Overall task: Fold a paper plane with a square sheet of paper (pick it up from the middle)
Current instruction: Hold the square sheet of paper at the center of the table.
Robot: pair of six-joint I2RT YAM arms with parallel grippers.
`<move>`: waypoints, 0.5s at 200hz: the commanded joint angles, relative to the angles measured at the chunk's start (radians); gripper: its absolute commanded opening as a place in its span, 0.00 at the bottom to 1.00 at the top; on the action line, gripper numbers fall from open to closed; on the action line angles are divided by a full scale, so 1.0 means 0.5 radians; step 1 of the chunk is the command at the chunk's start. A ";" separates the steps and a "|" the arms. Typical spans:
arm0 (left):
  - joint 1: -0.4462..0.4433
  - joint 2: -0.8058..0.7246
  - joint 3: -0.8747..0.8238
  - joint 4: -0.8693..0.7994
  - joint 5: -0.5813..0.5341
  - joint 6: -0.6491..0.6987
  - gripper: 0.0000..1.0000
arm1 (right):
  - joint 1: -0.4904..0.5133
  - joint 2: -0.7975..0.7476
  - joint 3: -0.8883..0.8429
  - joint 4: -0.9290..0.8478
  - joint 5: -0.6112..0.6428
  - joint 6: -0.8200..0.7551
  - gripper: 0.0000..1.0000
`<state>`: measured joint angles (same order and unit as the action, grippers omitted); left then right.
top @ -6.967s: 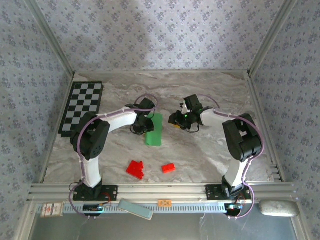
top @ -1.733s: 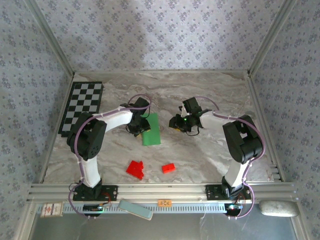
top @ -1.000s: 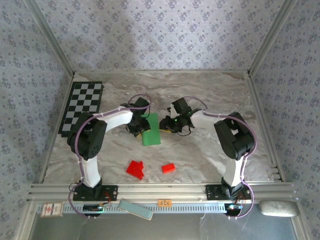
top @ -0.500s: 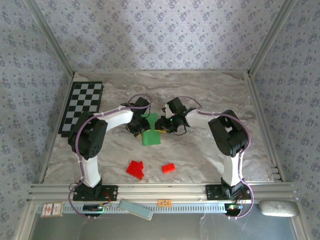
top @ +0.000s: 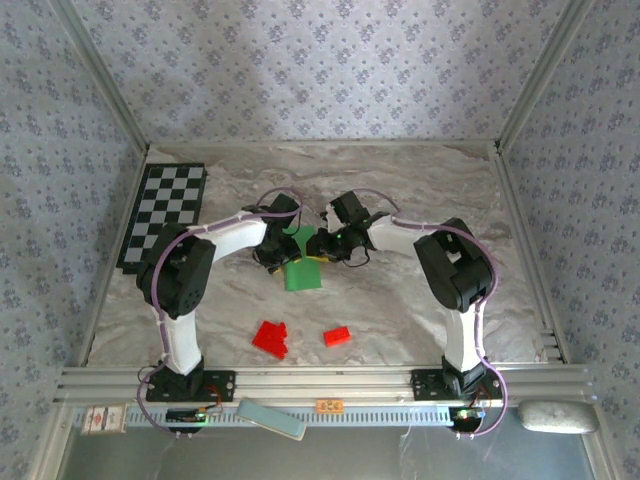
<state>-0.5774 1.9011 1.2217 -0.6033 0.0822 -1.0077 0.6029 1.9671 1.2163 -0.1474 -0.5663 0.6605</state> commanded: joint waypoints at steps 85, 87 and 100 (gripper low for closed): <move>-0.014 0.248 -0.102 0.134 0.075 -0.007 0.46 | 0.018 0.136 0.068 -0.130 0.011 -0.048 0.28; -0.014 0.248 -0.102 0.133 0.075 -0.008 0.46 | 0.018 0.139 0.069 -0.136 0.015 -0.048 0.28; -0.013 0.248 -0.103 0.130 0.075 -0.006 0.46 | 0.021 0.155 0.068 -0.172 0.047 -0.048 0.28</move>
<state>-0.5774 1.9011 1.2217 -0.6033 0.0822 -1.0077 0.6029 2.0209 1.2274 -0.1696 -0.5648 0.6575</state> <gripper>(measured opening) 0.462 0.282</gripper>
